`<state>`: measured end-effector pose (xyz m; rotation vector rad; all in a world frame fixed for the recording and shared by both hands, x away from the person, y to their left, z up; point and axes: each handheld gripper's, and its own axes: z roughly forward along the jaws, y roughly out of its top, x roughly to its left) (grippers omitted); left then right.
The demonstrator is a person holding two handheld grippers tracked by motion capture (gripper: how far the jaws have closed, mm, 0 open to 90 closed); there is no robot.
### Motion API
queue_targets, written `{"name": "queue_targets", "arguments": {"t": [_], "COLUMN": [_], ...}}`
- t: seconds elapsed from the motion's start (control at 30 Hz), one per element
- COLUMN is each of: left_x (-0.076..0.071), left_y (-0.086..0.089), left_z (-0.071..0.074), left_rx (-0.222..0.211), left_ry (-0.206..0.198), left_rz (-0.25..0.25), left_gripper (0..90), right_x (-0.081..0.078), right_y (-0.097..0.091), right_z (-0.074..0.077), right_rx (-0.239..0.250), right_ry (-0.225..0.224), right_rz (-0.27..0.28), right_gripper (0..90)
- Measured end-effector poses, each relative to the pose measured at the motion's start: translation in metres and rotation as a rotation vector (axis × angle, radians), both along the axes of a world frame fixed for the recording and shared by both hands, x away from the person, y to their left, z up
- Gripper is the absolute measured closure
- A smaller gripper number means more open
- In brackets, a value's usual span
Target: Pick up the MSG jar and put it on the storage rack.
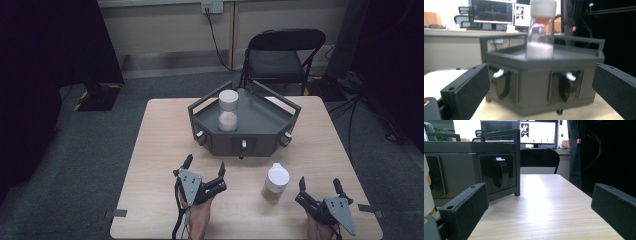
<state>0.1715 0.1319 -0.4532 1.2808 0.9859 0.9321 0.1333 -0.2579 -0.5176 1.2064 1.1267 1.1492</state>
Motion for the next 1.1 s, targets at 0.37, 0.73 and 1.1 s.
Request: {"name": "queue_targets", "arguments": {"t": [0.37, 0.73, 1.1], "left_x": [-0.017, -0.024, -0.023], "left_y": [0.002, 0.011, 0.011], "left_z": [-0.027, -0.038, -0.052], "left_rx": [0.033, 0.023, 0.030], "left_ry": [0.000, 0.029, 0.021], "left_rz": [0.025, 0.065, 0.081], "left_gripper": [0.0, 0.0, 0.0], "right_x": [0.000, 0.000, 0.000], "right_y": [0.000, 0.001, 0.001], "right_z": [0.000, 0.000, 0.000], "right_rx": [-0.001, -0.001, -0.002], "right_ry": [0.001, 0.001, 0.002], "right_rz": [-0.002, -0.004, -0.005], "right_gripper": [0.3, 0.3, 0.2]}}
